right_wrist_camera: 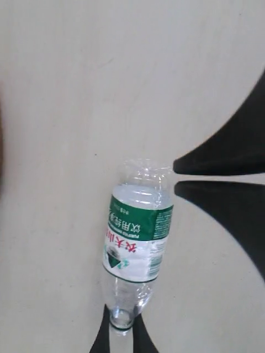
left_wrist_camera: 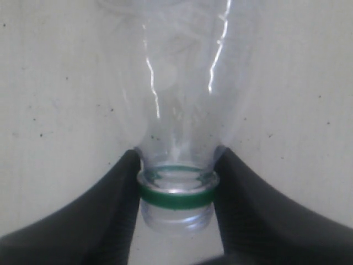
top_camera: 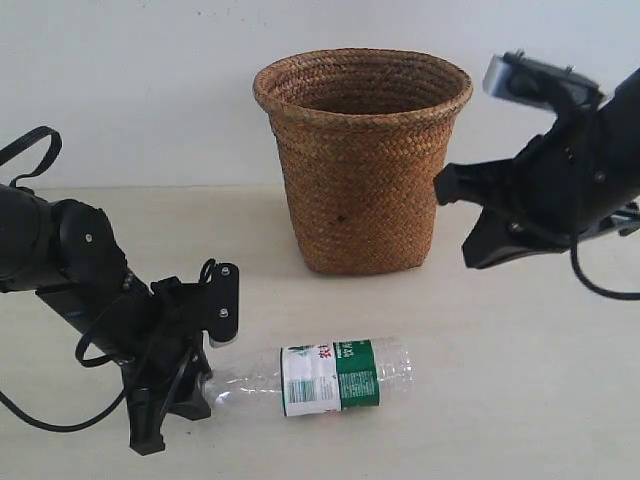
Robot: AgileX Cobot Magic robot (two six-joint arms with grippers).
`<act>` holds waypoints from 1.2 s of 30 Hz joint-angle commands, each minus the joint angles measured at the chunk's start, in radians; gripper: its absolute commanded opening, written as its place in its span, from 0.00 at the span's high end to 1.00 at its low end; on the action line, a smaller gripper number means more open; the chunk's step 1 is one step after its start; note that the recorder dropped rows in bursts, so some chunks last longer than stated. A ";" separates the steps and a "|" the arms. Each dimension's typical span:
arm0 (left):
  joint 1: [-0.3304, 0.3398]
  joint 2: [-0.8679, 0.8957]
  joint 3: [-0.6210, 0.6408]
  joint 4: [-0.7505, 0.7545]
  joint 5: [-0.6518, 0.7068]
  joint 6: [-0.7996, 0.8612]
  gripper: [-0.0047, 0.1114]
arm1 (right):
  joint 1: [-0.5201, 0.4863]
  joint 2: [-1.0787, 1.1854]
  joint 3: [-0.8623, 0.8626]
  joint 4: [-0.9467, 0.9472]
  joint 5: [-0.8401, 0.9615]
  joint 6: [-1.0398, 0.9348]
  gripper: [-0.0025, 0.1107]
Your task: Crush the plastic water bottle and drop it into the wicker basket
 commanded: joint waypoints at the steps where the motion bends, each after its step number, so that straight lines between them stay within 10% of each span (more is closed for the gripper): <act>1: -0.009 0.003 0.001 0.005 -0.021 -0.004 0.92 | 0.062 0.076 0.019 0.059 -0.053 -0.041 0.98; 36: -0.009 0.003 0.001 0.000 -0.024 -0.011 0.92 | 0.195 0.503 0.019 0.157 -0.246 -0.099 0.98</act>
